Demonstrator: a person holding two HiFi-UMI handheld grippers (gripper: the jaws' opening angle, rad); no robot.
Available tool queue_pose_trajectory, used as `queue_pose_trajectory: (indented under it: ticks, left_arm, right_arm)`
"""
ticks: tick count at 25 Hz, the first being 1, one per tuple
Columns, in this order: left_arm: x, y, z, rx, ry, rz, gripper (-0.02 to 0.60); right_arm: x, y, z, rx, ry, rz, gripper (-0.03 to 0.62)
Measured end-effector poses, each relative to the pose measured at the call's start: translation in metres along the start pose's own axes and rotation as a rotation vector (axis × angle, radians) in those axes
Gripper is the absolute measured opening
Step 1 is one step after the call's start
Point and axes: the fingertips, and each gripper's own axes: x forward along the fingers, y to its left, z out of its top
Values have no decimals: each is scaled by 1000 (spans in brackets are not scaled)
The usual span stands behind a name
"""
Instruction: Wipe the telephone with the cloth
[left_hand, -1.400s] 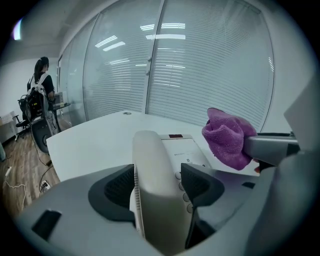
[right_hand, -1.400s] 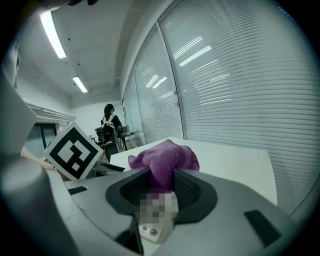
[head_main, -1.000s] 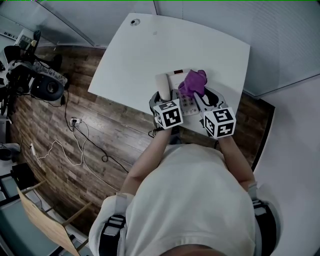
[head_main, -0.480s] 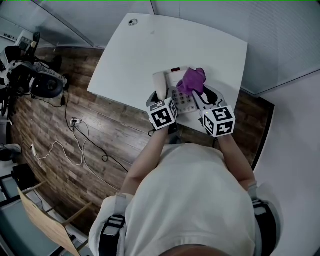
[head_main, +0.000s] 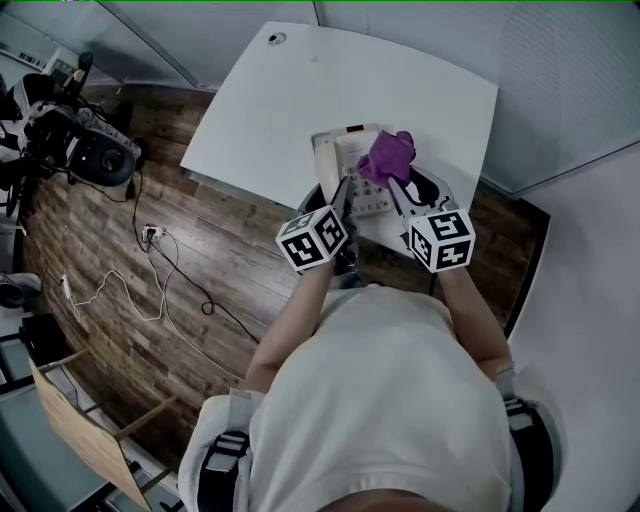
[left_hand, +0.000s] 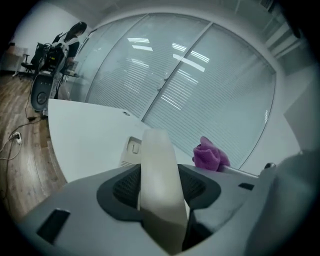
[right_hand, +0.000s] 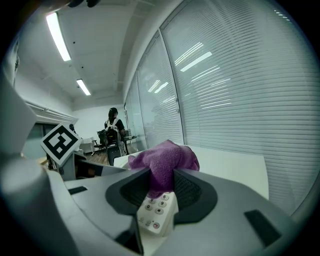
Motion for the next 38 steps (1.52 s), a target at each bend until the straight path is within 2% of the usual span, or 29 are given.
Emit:
queue_pose_trajectory:
  ticks: [15,26,33,38]
  left_arm:
    - [-64,-25,-10,-135,-102,-186,227]
    - [-98,-51,-9,-212,-181,-363,227]
    - [-112,-61,-4,-226,-202,-457,226]
    - [-116,-60,-4,-245,-214,-490,226]
  right_arm:
    - [-31,21,8,-18,-45,24,144]
    - [-38,33,30,-28,-94,41,144]
    - [-35,47,43,-14,-128,95,144]
    - [-34,61,44,2,-138,153,144]
